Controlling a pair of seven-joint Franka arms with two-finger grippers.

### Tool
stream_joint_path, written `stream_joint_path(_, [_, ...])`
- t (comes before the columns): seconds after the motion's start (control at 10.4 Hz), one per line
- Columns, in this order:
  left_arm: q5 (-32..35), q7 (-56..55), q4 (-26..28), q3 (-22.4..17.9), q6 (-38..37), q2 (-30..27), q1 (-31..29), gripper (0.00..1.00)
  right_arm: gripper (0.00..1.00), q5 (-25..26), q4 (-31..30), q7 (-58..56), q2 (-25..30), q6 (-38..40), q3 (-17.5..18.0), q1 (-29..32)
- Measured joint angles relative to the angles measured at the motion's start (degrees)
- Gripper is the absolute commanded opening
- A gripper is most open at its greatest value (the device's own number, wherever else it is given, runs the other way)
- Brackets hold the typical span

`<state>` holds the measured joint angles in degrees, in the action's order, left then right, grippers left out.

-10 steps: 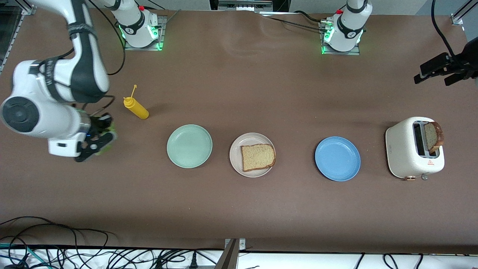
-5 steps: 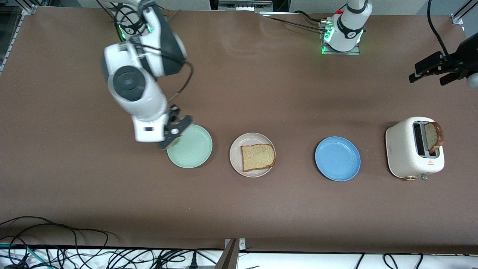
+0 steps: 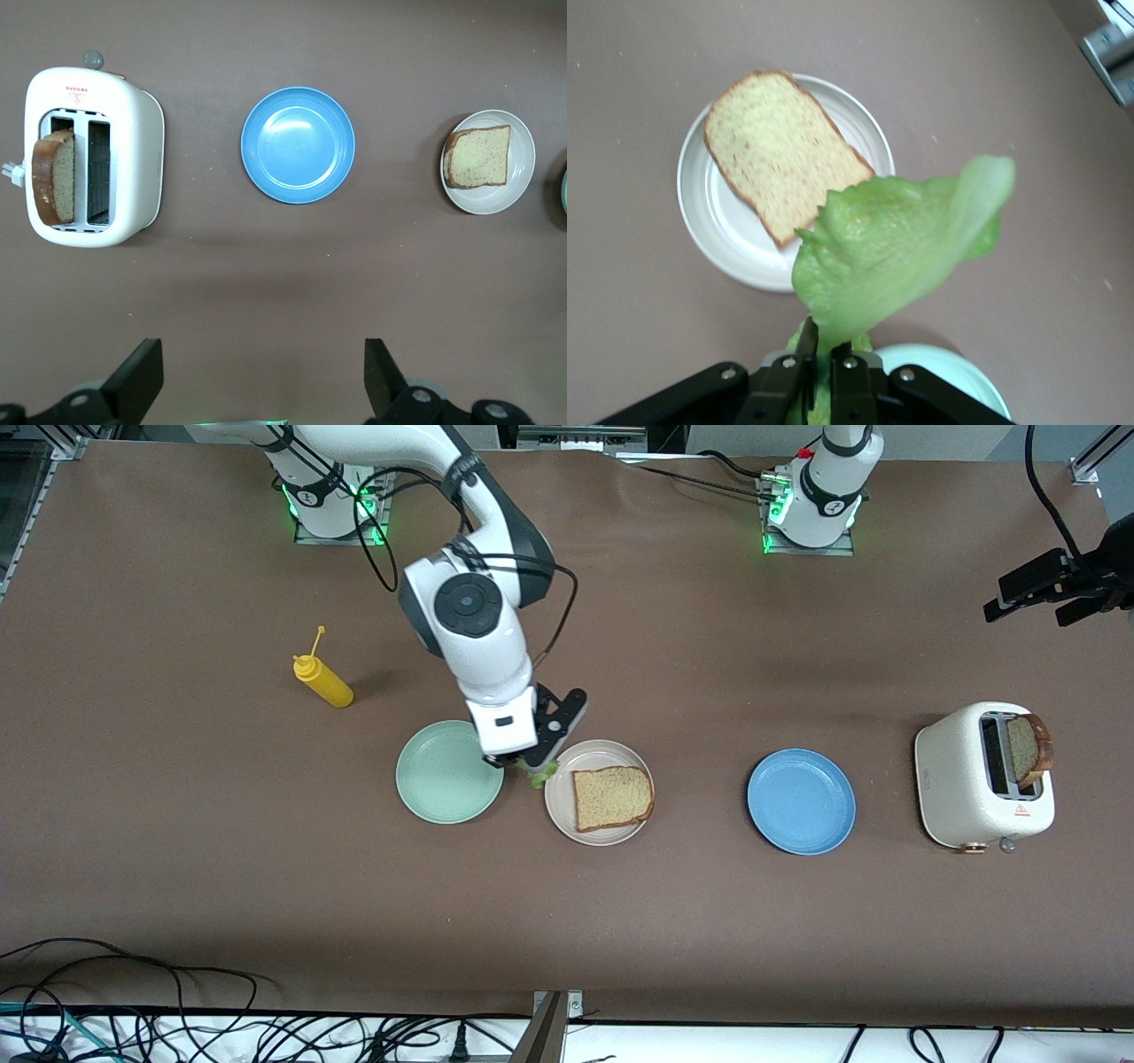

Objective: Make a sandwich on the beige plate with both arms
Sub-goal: 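Carry the lettuce leaf with the right gripper over the beige plate, then lower the lettuce onto the bread and open the right gripper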

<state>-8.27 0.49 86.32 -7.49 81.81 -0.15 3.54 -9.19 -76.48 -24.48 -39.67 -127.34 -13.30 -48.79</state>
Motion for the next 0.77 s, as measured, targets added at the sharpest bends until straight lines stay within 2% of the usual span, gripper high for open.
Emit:
stream_joint_path(0.19, [0.0,0.0,0.01,0.02,-0.02,0.0,0.21,1.0,0.0,0.68,0.13,-0.37,-3.57,-6.7,1.93,-0.91])
stream_joint_path(0.48, [0.0,0.0,0.01,-0.11,-0.06,0.0,0.22,1.0,0.0,1.94,0.2,-1.71,-9.33,-17.38,2.14,-3.1])
stream_joint_path(0.77, [0.0,0.0,0.02,-0.56,-0.62,0.0,-0.24,1.0,0.0,2.32,1.71,-3.89,-12.53,-20.75,1.88,-3.05])
